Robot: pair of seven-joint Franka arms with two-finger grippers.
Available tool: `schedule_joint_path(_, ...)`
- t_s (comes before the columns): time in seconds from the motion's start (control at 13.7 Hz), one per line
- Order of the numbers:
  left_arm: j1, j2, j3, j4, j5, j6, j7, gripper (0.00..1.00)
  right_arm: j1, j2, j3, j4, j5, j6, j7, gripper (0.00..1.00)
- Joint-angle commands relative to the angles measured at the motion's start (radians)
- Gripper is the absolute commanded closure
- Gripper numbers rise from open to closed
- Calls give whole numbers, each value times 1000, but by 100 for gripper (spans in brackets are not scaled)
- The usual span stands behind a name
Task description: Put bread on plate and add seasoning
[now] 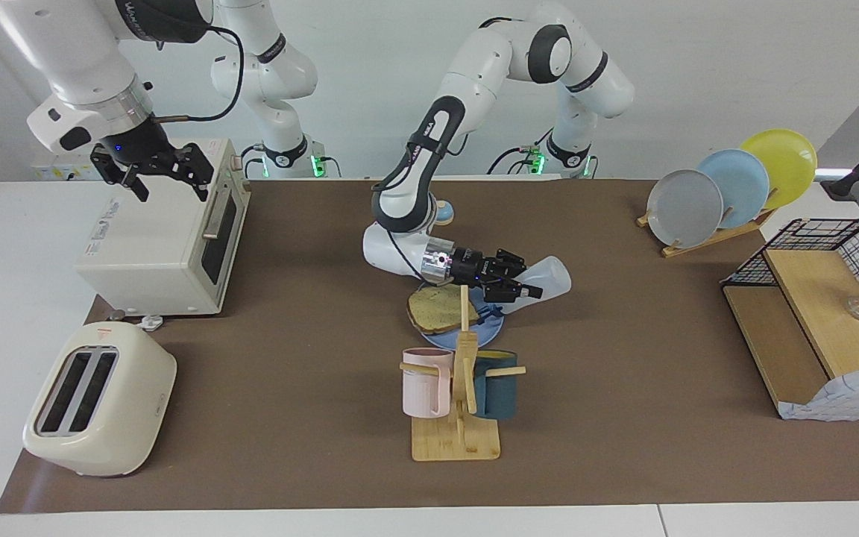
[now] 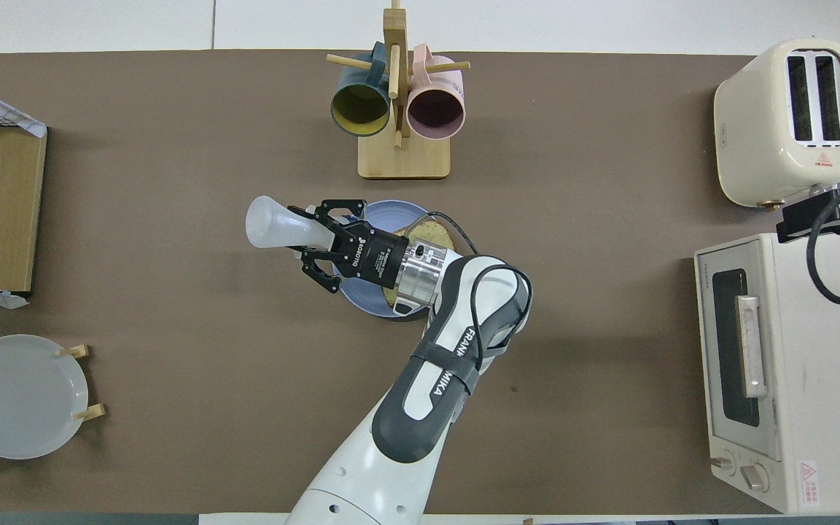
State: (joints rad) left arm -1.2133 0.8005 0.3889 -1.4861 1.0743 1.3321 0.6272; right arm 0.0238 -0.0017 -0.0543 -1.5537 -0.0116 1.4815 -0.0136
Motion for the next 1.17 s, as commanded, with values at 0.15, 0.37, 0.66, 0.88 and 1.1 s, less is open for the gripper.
schedule_joint_path(0.15, -63, -12, 8, -5, -22, -40, 3, 100, -8, -7, 4, -17, -1, 16, -25, 0)
schedule_joint_path(0.37, -3, -11, 10, -5, -4, -11, 0, 100, -10, -7, 4, -17, -2, 16, -25, 0)
schedule_joint_path(0.66, 47, -39, 8, 0, -43, 13, -47, 100, -8, -7, 4, -17, -2, 16, -25, 0)
schedule_joint_path(0.88, 104, -208, 8, -32, -114, 73, -75, 100, -5, -7, 4, -16, -2, 22, -23, 0)
schedule_joint_path(1.1, 156, -285, 8, -25, -198, 93, -83, 100, -4, -7, 4, -14, -2, 19, -23, 0)
